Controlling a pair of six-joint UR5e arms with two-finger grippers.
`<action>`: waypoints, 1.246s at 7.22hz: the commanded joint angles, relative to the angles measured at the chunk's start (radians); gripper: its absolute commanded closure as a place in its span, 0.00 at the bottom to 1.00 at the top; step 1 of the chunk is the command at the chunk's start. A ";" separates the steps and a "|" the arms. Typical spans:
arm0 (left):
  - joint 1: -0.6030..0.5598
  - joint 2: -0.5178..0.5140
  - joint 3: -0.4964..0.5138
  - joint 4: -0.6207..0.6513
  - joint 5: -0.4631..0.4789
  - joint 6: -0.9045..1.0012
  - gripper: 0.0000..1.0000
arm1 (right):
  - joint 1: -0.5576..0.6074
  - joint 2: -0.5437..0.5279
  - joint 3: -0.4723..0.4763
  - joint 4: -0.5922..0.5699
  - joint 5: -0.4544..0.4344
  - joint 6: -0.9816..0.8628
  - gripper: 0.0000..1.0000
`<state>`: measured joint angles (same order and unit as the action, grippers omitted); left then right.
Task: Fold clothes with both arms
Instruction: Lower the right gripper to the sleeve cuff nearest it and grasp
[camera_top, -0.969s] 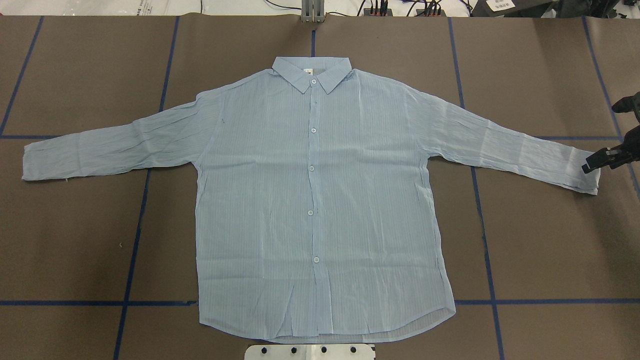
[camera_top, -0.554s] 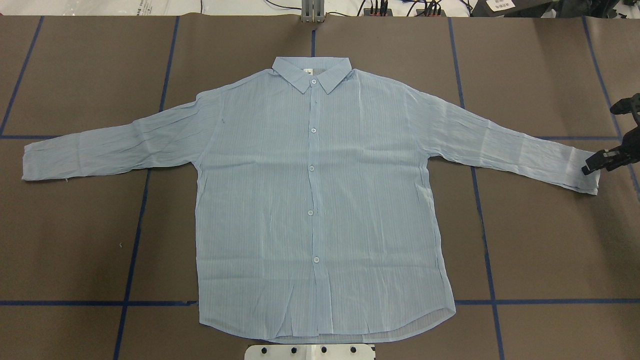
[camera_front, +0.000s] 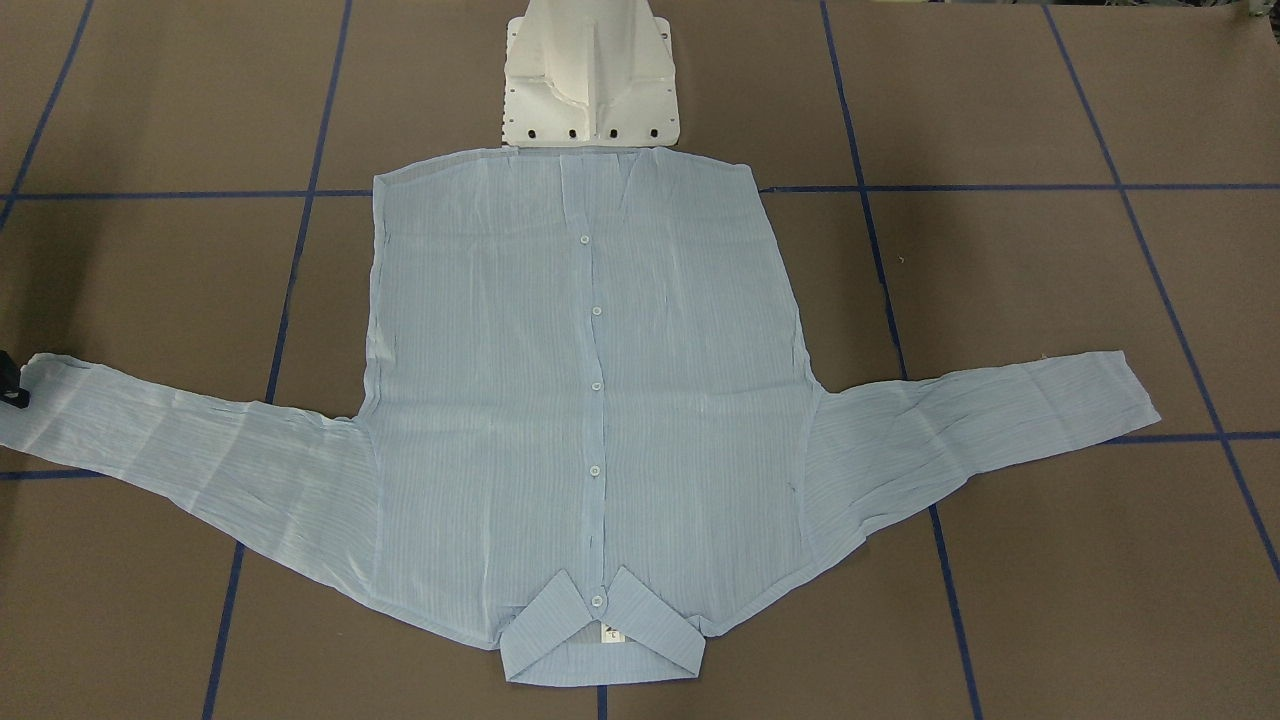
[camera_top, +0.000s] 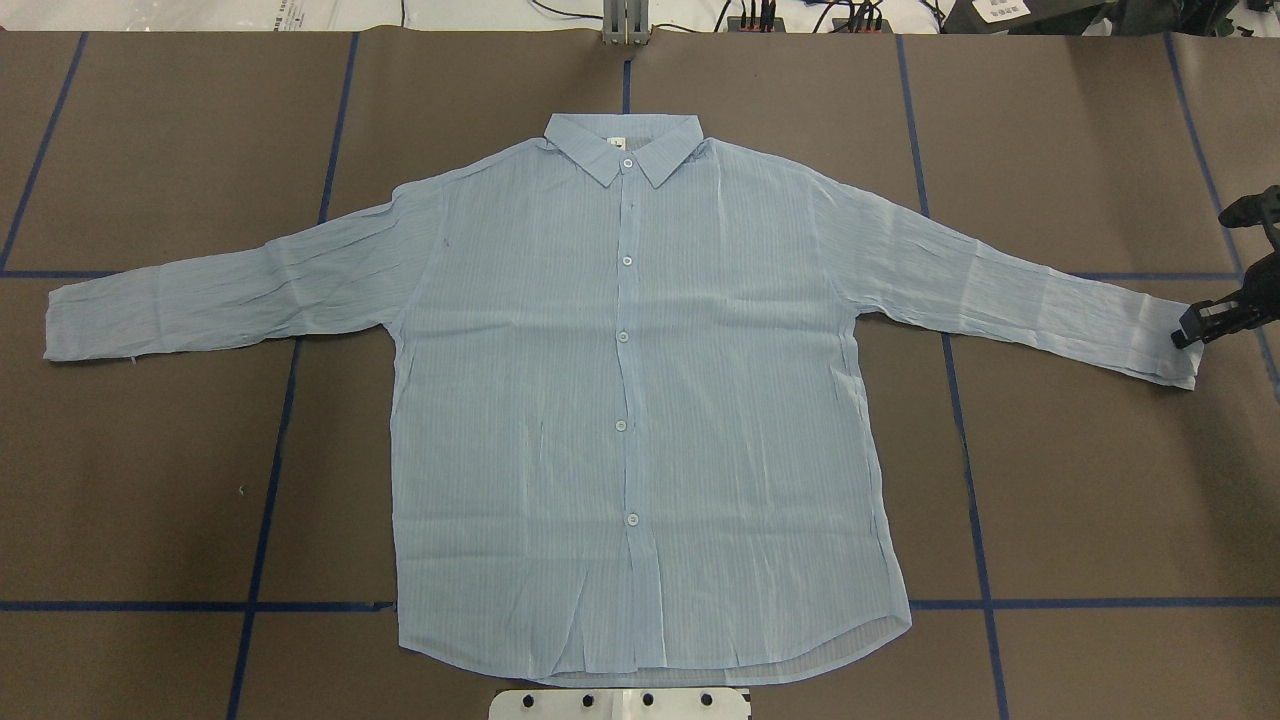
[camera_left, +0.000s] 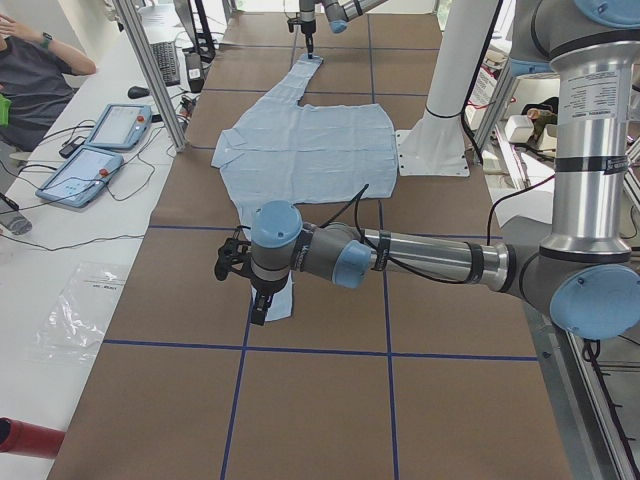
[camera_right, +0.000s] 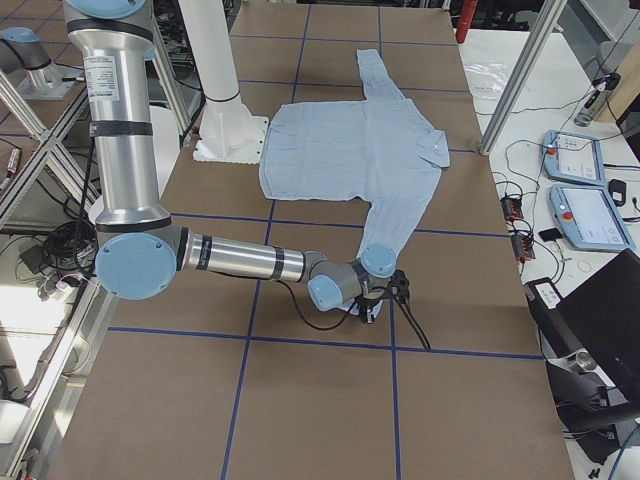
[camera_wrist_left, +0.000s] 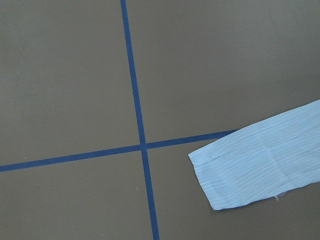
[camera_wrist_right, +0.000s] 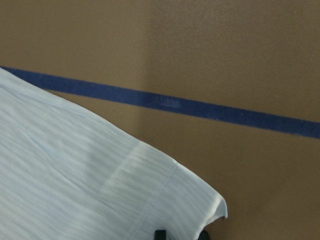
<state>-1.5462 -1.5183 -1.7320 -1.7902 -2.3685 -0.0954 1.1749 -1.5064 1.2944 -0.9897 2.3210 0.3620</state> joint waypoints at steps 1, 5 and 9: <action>0.000 -0.002 0.002 0.000 0.000 0.000 0.00 | 0.002 0.003 0.011 0.003 0.004 0.000 0.94; 0.000 -0.006 0.002 0.000 0.000 -0.001 0.00 | 0.003 0.005 0.149 0.003 0.037 0.003 1.00; 0.000 -0.006 0.018 0.000 0.000 0.000 0.01 | 0.005 0.150 0.316 -0.004 0.225 0.316 1.00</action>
<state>-1.5462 -1.5237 -1.7215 -1.7901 -2.3685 -0.0963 1.1793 -1.4314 1.5688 -0.9903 2.4780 0.5187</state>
